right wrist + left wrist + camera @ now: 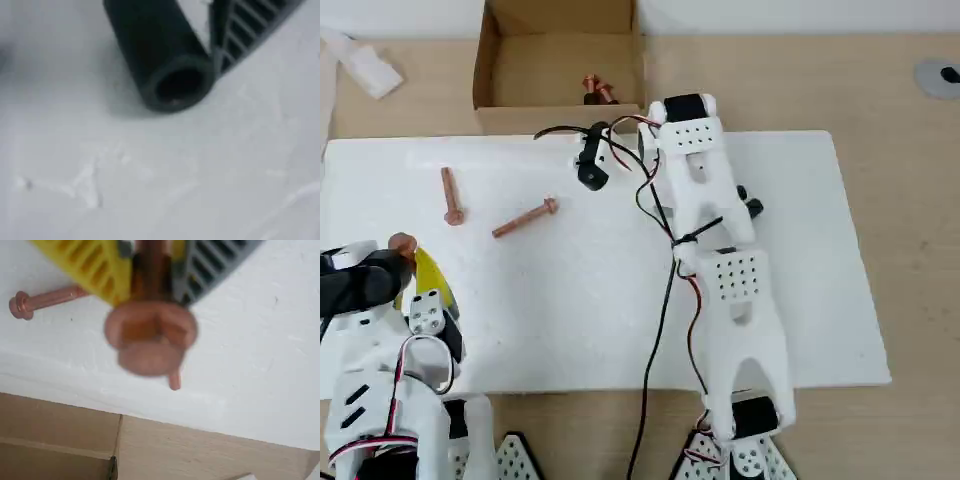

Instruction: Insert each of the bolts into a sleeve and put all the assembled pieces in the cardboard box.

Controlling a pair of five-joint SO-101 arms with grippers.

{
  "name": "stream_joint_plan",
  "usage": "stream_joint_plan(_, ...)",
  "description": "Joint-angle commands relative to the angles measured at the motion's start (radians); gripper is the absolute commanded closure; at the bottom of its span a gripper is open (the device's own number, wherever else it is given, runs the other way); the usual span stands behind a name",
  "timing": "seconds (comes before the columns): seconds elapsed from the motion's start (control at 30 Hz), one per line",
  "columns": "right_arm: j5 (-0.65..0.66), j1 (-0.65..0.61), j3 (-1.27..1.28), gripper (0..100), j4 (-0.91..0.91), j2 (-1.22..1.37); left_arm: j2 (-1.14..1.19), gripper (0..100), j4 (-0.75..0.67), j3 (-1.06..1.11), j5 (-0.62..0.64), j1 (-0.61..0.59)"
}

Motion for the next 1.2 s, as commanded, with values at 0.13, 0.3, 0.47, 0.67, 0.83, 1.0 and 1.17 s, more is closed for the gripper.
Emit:
stream_joint_plan(0.13, 0.008, 0.001, 0.018, 93.6, 0.021, 0.024, -0.007, 99, -0.005, 0.002, -0.009, 0.015)
stream_joint_plan(0.3, 0.008, -0.001, 0.018, 99.0, 0.021, 0.024, -0.007, 99, -0.005, 0.002, -0.009, 0.015)
stream_joint_plan(0.47, 0.006, -0.001, 0.018, 98.9, 0.023, 0.021, -0.007, 99, -0.002, 0.002, -0.009, 0.015)
stream_joint_plan(0.67, -0.04, -0.008, -0.002, 98.9, 0.023, -0.015, -0.007, 99, 0.0, 0.002, -0.009, 0.015)
stream_joint_plan(0.83, -0.109, -0.045, -0.03, 98.9, 0.023, -0.159, -0.007, 99, 0.002, 0.002, -0.009, 0.015)
stream_joint_plan(1.0, -0.126, -0.104, 0.018, 98.9, 0.023, -0.341, -0.007, 99, -0.003, 0.002, -0.009, 0.015)
stream_joint_plan(1.17, -0.146, -0.139, 0.125, 98.9, 0.023, -0.515, -0.005, 99, -0.002, -0.005, -0.011, 0.012)
